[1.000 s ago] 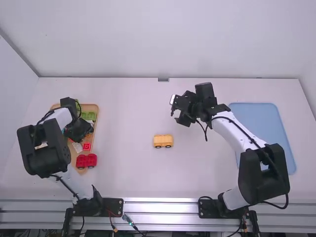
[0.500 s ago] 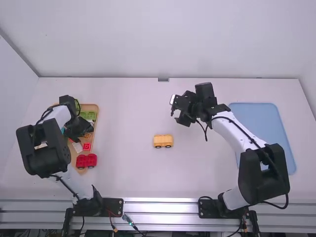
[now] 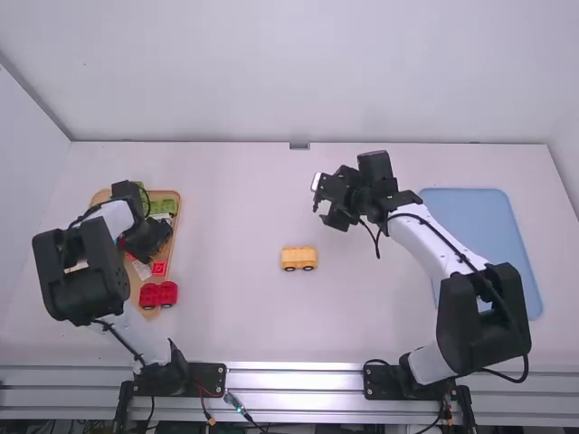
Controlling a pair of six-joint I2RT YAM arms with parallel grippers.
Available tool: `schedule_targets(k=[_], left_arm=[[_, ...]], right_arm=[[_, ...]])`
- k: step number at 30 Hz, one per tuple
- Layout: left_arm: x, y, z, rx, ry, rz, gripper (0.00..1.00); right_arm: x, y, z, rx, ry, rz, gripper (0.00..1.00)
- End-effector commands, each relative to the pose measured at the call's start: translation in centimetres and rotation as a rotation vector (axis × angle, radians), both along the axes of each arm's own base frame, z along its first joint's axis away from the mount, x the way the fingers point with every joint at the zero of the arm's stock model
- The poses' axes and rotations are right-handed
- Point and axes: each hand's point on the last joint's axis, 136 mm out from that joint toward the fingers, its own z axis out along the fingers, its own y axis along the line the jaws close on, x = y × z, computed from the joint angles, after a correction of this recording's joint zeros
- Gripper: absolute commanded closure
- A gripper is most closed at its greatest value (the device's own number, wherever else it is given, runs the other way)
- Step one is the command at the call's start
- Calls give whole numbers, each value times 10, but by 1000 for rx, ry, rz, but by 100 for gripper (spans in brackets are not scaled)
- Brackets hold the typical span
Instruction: Assemble lego blocks to make yellow taxi
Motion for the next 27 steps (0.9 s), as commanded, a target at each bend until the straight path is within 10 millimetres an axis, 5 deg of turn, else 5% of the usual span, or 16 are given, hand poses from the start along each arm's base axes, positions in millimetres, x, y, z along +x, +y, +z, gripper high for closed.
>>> schedule_targets(k=[1,6,13,17,19,23,25,27], left_arm=[[-2,-5,-6,-10,4,-1,46],[-3,-6,-13,-7,-15,6,49],[-4,-6,-14,-11,-14,24,66],[-2,-5,-14,-7,-22,24,85],[1,-4,-13,-2,-33,16,84],[10,-5,-5,-12,-58,-44,84],[18,-10,3,-34,-92,-99,96],[27,-16,19,-52,-147,-145,98]], right_arm=[[1,2,4,7,-10,6,1],[1,2,3,6,-6,6,1],[1,2,3,6,-7,5,1],[1,2,3,6,-5,5,1],[0,2,3,9,-5,8,1],[-1,11,9,73,10,15,1],[0,17,13,121,21,12,1],[8,24,19,200,35,-24,1]])
